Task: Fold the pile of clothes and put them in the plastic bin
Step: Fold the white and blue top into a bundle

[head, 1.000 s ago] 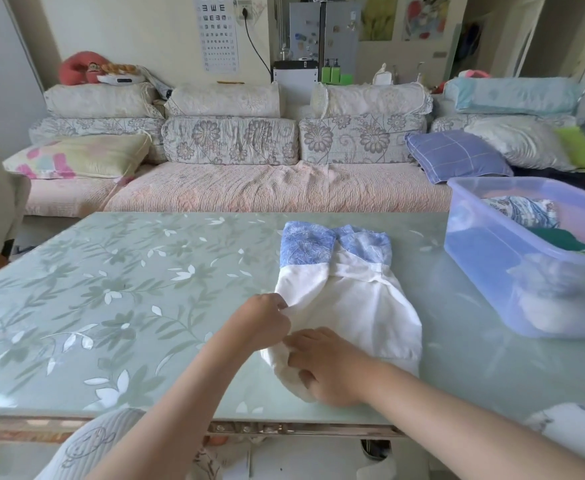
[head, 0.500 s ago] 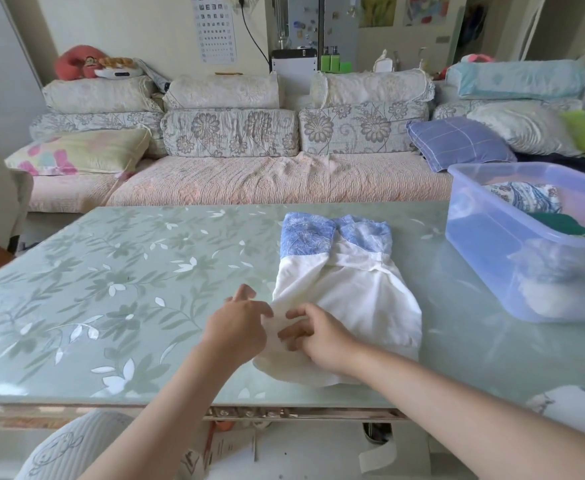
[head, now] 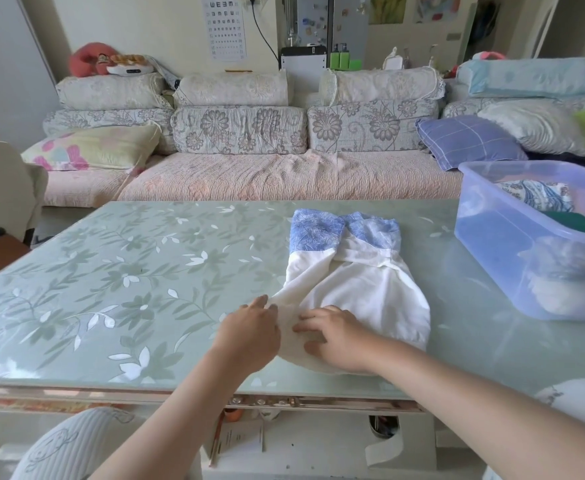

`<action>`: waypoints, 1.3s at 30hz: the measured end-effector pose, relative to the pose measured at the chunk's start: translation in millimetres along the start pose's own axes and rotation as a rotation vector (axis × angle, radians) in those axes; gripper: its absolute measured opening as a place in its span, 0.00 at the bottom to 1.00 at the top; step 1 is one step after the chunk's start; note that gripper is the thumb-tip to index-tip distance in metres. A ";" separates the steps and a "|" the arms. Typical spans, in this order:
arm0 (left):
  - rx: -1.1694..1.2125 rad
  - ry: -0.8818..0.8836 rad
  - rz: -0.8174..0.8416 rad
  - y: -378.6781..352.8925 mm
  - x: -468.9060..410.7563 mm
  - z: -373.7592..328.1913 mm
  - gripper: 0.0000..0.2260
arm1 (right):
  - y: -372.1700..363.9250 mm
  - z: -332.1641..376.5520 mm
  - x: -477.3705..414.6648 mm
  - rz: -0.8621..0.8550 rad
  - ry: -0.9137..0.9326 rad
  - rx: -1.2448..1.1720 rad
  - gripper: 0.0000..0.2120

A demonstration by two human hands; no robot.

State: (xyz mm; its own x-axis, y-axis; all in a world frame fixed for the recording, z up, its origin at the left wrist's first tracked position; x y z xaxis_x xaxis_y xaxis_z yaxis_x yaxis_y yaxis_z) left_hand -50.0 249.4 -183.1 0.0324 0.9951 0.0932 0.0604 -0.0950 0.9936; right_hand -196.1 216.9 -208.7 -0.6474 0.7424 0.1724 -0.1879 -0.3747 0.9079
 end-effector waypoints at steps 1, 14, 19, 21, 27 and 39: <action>0.052 -0.008 -0.037 3.9 0.1 -2.0 0.16 | 1.1 -1.0 1.8 0.003 0.008 -0.034 0.18; 0.741 -0.315 0.591 -11.5 18.1 -53.9 0.24 | 41.1 -62.7 21.2 -0.287 -0.417 -0.983 0.15; 0.644 -0.340 -0.098 25.4 -12.3 -49.3 0.12 | 35.5 -51.1 20.3 -0.214 -0.342 -0.327 0.29; 0.408 -0.363 -0.174 16.8 -29.0 -44.8 0.15 | 40.3 -36.1 20.0 -0.269 -0.214 -0.027 0.28; -0.007 -0.247 0.205 -47.0 -52.9 -44.6 0.30 | 22.4 -48.9 13.0 0.056 -0.201 0.228 0.25; 0.102 -0.297 -0.110 28.1 -153.9 -53.0 0.17 | 103.8 -111.8 -52.5 -0.308 -0.334 -0.100 0.14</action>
State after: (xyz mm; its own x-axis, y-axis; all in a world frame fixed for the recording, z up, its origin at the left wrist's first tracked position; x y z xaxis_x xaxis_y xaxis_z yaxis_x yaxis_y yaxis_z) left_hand -106.1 95.0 -166.2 0.3084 0.9499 -0.0514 0.1787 -0.0047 0.9839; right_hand -264.2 76.9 -166.1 -0.2796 0.9597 0.0289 -0.4155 -0.1481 0.8975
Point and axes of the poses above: each hand's wrist, its own x-axis away from the middle knuckle, its own y-axis out of the back of the hand, z = x × y, the point moved 6 cm from there along -x, towards the middle knuckle, and after that the axes turned 8 degrees about z, right-handed, at the moved point
